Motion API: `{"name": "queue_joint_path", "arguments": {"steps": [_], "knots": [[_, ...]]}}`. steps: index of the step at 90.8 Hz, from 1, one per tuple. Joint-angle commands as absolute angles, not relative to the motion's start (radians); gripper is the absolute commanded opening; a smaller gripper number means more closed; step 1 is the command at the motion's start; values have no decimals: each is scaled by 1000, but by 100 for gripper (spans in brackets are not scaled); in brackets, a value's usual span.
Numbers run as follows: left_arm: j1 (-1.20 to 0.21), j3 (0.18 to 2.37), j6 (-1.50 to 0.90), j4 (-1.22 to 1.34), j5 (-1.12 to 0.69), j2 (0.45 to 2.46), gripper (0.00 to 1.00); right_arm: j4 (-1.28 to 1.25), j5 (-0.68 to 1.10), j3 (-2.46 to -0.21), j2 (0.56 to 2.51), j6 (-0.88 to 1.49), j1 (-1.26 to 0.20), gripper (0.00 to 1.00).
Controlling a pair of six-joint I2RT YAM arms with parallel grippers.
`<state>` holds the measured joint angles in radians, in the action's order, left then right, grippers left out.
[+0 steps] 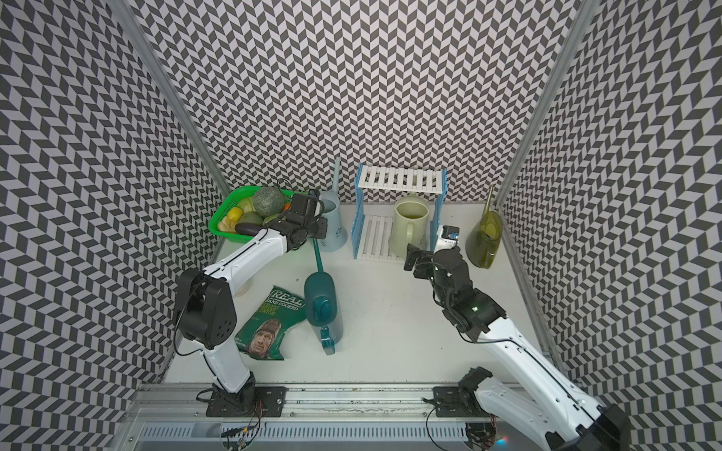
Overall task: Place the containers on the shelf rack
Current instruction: 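Pick up a container from the center of the board.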
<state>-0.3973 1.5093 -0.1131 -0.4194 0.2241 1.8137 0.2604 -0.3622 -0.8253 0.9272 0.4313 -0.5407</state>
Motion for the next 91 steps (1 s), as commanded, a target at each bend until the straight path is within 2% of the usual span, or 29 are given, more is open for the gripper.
{"name": "queue_joint_path", "arguments": {"steps": [1,15,30,91], "knots": [[-392,1509,-93,-360,252,1791,21,232,-362,-815,910,438,-540,100],[-390,1503,-88,-341,265,1773,13,236,-360,-815,907,439,-540,100],[-386,1493,-81,-317,277,1749,9,241,-363,-813,898,438,-540,100],[-383,1482,-74,-293,285,1564,5,259,-357,-820,880,435,-540,100]]}}
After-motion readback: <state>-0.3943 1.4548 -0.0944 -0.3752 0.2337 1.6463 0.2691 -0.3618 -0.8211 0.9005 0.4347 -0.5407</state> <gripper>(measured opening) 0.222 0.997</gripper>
